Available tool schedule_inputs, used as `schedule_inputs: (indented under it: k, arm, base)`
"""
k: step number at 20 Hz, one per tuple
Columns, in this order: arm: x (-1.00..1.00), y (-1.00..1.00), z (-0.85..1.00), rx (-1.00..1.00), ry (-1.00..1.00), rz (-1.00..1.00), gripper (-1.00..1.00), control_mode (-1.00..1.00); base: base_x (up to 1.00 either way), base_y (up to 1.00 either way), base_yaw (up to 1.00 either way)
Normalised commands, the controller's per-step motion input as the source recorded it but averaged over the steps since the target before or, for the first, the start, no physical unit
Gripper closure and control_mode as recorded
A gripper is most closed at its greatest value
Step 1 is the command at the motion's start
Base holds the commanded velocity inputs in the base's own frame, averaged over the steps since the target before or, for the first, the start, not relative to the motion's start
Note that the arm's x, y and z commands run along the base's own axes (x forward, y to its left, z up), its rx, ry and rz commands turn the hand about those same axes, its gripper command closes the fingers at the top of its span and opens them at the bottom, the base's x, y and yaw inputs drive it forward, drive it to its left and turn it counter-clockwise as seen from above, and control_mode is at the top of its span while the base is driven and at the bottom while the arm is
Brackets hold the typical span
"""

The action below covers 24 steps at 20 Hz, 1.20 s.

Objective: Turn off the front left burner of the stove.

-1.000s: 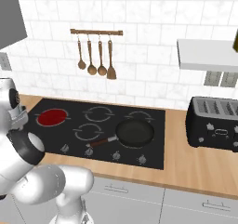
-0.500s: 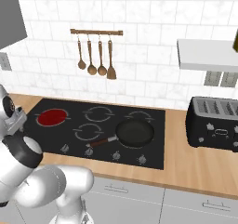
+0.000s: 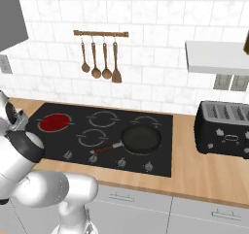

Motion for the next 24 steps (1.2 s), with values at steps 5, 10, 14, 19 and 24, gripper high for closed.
schedule_inputs:
  k: [5, 10, 14, 19, 24]
  arm:
    - [0.39, 0.16, -0.16, 0.0, 0.0, 0.0, -1.0, -1.0]
    - [0.27, 0.16, -0.28, -0.01, 0.0, 0.0, -1.0, -1.0]
    - [-0.09, 0.07, -0.36, 0.0, -0.06, 0.0, -1.0, -1.0]
    - [-0.48, 0.0, -0.17, 0.0, -0.11, 0.0, -1.0, -1.0]
    - [-0.15, -0.11, -0.23, 0.0, -0.07, 0.0, -1.0, -1.0]
  base:
    - [0.0, 0.0, 0.0]
    - [0.0, 0.0, 0.0]
    - [0.0, 0.0, 0.0]
    - [0.0, 0.0, 0.0]
    - [0.0, 0.0, 0.0]
